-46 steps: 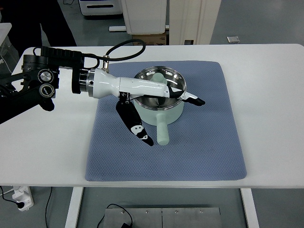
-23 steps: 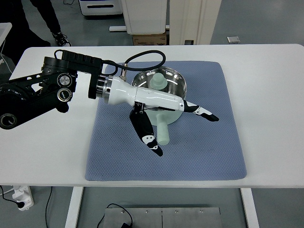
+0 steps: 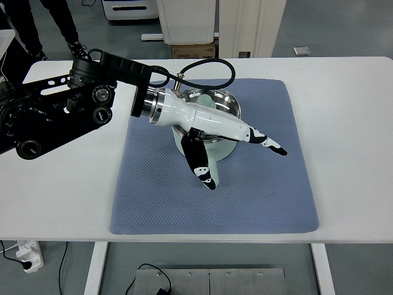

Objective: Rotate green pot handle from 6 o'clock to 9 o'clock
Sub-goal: 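Push the handle with the left hand, rotating it toward the left arm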

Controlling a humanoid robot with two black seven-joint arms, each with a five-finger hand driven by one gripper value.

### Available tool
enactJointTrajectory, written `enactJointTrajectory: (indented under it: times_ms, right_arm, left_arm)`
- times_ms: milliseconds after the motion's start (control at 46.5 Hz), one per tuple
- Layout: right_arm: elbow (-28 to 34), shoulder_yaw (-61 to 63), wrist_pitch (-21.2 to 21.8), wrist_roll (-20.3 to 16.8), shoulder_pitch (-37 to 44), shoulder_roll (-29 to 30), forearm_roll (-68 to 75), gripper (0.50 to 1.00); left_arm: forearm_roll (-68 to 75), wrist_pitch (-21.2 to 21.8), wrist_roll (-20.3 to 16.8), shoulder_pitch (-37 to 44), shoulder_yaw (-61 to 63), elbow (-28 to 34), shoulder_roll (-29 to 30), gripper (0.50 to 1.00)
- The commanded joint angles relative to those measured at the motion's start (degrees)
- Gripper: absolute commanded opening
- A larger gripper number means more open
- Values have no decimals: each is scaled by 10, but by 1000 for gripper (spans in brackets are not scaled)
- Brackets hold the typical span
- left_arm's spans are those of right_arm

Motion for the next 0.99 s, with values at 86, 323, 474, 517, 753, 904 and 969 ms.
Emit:
enactJointTrajectory:
  times_ms: [86,323,474,517,753,904,969]
  right_arm:
    - [0,0,0,0,0,0,0,1000]
    - [0,0,0,0,0,0,0,1000]
    - [0,0,0,0,0,0,0,1000]
    - [0,0,0,0,0,0,0,1000]
    - [0,0,0,0,0,0,0,1000]
    - [0,0,0,0,0,0,0,1000]
    - [0,-1,0,0,0,0,0,1000]
  left_arm:
    - [13,0,1,-13,20,6,-23,1000]
    - [57,0,0,-28,64,14,-43,1000]
    - [68,0,0,-35,78,14,-44,1000]
    - [69,0,0,-36,79,14,-43,1000]
    - [67,0,-3,-79,134,3,-34,1000]
    - [67,0,-4,-96,174,-8,-23,1000]
    - [63,0,-4,-105,190,-9,-21,1000]
